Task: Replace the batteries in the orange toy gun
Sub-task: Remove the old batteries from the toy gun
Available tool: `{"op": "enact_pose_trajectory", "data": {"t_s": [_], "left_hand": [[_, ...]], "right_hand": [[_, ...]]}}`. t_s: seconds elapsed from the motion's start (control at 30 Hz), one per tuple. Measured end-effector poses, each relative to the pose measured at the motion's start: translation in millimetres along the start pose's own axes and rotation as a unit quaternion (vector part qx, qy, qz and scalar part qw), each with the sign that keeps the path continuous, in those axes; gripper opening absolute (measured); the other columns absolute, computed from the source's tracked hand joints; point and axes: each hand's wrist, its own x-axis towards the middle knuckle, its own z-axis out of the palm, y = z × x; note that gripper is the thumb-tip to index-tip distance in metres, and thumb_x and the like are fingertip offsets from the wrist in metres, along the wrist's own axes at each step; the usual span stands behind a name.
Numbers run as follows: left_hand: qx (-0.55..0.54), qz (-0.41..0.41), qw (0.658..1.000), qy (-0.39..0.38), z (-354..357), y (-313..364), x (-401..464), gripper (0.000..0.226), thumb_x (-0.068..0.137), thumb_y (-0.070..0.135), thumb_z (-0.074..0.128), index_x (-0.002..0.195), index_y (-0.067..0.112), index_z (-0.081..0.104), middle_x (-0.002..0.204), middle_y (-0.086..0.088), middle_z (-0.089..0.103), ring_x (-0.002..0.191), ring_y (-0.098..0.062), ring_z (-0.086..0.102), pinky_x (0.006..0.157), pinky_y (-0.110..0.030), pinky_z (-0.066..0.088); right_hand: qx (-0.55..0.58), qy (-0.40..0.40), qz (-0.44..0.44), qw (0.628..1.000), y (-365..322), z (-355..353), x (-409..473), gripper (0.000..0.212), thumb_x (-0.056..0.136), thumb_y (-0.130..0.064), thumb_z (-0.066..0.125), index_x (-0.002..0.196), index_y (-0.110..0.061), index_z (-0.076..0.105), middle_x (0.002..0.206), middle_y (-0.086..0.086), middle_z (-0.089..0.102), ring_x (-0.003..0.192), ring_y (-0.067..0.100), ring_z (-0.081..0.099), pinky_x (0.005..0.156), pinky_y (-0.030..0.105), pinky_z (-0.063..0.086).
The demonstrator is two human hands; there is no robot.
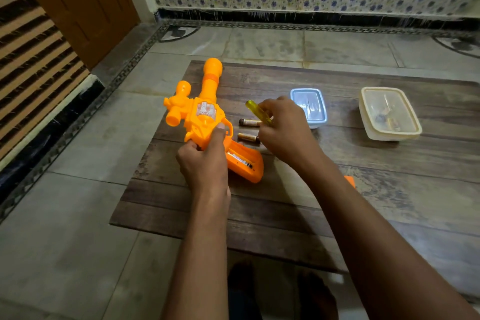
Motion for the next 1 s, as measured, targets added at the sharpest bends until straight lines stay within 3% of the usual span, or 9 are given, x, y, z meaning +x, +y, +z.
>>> {"op": "enact_pose_trajectory", "data": {"t_s": [0.1,0.23,0.33,0.5,0.57,0.7,0.83,1.0], "left_hand": [[-0.025,-0.026,0.999,0.002,-2,-2,2,0.009,0.066,0.041,0.082,0.075,0.039,0.081,0.089,-0.006,0.081,0.090,-0.036,0.078,0.088,-0.063,0.061],[-0.026,-0.046,0.999,0.012,-4,-1,1,0.008,0.078,0.032,0.084,0.078,0.027,0.077,0.092,-0.003,0.081,0.093,-0.031,0.077,0.091,-0.060,0.060],[-0.024,-0.055,0.998,0.010,-4,1,0,0.009,0.083,0.028,0.083,0.083,0.027,0.074,0.094,-0.001,0.080,0.095,-0.028,0.076,0.093,-0.058,0.060],[-0.035,-0.071,0.997,0.000,-6,3,5,0.024,0.068,0.039,0.081,0.089,0.028,0.076,0.098,-0.004,0.081,0.095,-0.033,0.078,0.090,-0.061,0.061],[-0.038,-0.079,0.996,-0.006,-6,2,6,0.027,0.069,0.038,0.082,0.093,0.028,0.076,0.099,-0.006,0.081,0.094,-0.034,0.078,0.088,-0.062,0.061],[-0.044,-0.085,0.995,-0.023,-7,2,6,0.019,0.092,0.021,0.077,0.110,0.019,0.073,0.094,-0.010,0.081,0.078,-0.027,0.081,0.086,-0.059,0.063],[-0.042,-0.096,0.994,-0.033,-8,1,6,0.020,0.094,0.022,0.075,0.114,0.018,0.071,0.095,-0.012,0.081,0.080,-0.030,0.081,0.088,-0.058,0.063],[-0.042,-0.102,0.993,-0.038,-9,2,5,0.025,0.095,0.020,0.075,0.118,0.013,0.071,0.096,-0.015,0.081,0.079,-0.032,0.081,0.086,-0.058,0.063]], "right_hand": [[-0.009,-0.004,-0.052,0.999,-5,-1,9,0.034,0.087,0.005,0.064,0.118,-0.007,0.072,0.112,0.012,0.056,0.095,0.024,0.053,0.076,0.028,0.038],[-0.067,-0.006,-0.106,0.992,-12,2,36,0.035,0.083,0.010,0.066,0.114,-0.004,0.073,0.109,0.015,0.061,0.094,0.030,0.059,0.079,0.041,0.052],[-0.115,-0.022,-0.120,0.986,-10,10,59,0.035,0.084,0.012,0.061,0.111,-0.006,0.074,0.106,0.015,0.065,0.094,0.032,0.063,0.078,0.040,0.054],[-0.199,-0.078,-0.165,0.963,-8,19,88,0.040,0.086,0.009,0.062,0.113,-0.018,0.073,0.111,0.006,0.069,0.113,0.030,0.060,0.099,0.041,0.039],[-0.213,-0.093,-0.182,0.955,-10,19,100,0.039,0.086,0.011,0.061,0.110,-0.017,0.074,0.110,0.006,0.069,0.113,0.029,0.060,0.098,0.040,0.039],[-0.231,-0.134,-0.217,0.939,-14,25,116,0.029,0.089,0.010,0.060,0.102,-0.010,0.075,0.107,0.012,0.067,0.106,0.030,0.060,0.086,0.038,0.048],[-0.247,-0.160,-0.240,0.925,-14,29,123,0.025,0.087,0.010,0.061,0.101,-0.005,0.076,0.106,0.016,0.067,0.100,0.032,0.064,0.086,0.043,0.056],[-0.258,-0.160,-0.247,0.920,-9,31,124,0.028,0.086,0.010,0.064,0.106,-0.004,0.075,0.116,0.016,0.064,0.105,0.032,0.061,0.085,0.038,0.053]]}}
